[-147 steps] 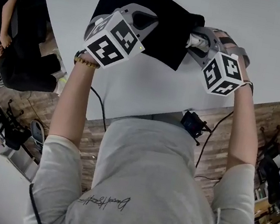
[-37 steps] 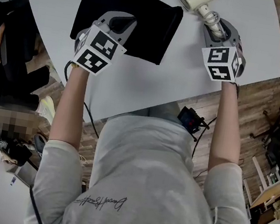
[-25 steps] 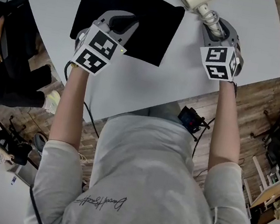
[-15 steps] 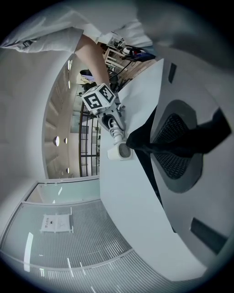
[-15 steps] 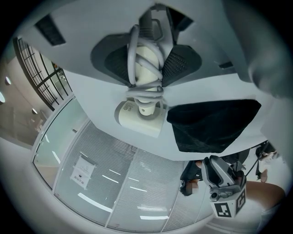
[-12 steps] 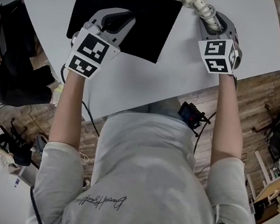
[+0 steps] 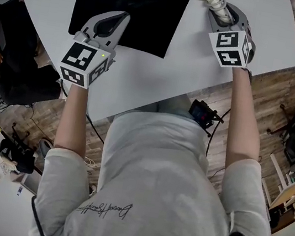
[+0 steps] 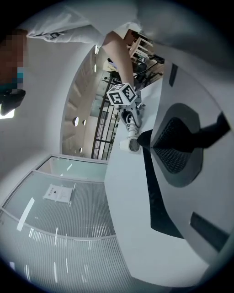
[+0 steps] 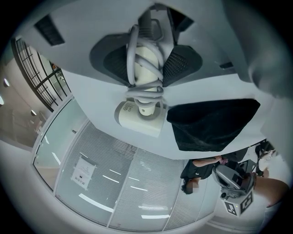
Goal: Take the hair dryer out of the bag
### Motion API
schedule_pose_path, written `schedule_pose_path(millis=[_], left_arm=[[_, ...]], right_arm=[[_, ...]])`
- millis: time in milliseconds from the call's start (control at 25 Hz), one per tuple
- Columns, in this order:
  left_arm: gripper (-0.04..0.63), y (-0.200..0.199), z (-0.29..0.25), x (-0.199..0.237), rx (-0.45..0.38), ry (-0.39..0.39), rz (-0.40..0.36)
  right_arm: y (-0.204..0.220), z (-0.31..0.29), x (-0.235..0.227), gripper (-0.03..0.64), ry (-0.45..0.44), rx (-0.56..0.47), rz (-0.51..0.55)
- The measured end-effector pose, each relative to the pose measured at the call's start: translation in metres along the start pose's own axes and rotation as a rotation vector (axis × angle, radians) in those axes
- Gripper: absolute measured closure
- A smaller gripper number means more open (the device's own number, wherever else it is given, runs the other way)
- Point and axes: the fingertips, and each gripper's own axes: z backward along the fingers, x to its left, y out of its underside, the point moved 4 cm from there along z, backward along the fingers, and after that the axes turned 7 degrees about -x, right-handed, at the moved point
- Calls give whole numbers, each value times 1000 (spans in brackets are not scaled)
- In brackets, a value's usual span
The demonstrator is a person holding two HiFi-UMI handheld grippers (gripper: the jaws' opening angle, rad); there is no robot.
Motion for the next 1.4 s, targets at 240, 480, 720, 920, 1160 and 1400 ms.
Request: schedule_pose_path(millis=[240, 480, 720, 920, 1160, 1400], left_arm=[[583, -1, 16, -4, -73, -15, 144], [583, 4, 27, -18, -85, -27, 182], [583, 8, 37, -24, -92, -43, 187], [583, 6, 49, -32, -100, -61, 203], [583, 0, 56, -39, -106, -93, 186], [583, -10, 63, -52, -138, -106, 206]], right_arm=[[-1, 0, 0, 353, -21, 6, 1], [-1, 3, -1, 336, -31, 11, -9], [-8, 9, -11, 328, -6, -11, -16], [-25, 30, -12, 327, 7, -55, -27], [-38, 46, -8, 330, -8, -89, -58], [-58, 77, 1, 420, -4, -164, -101]])
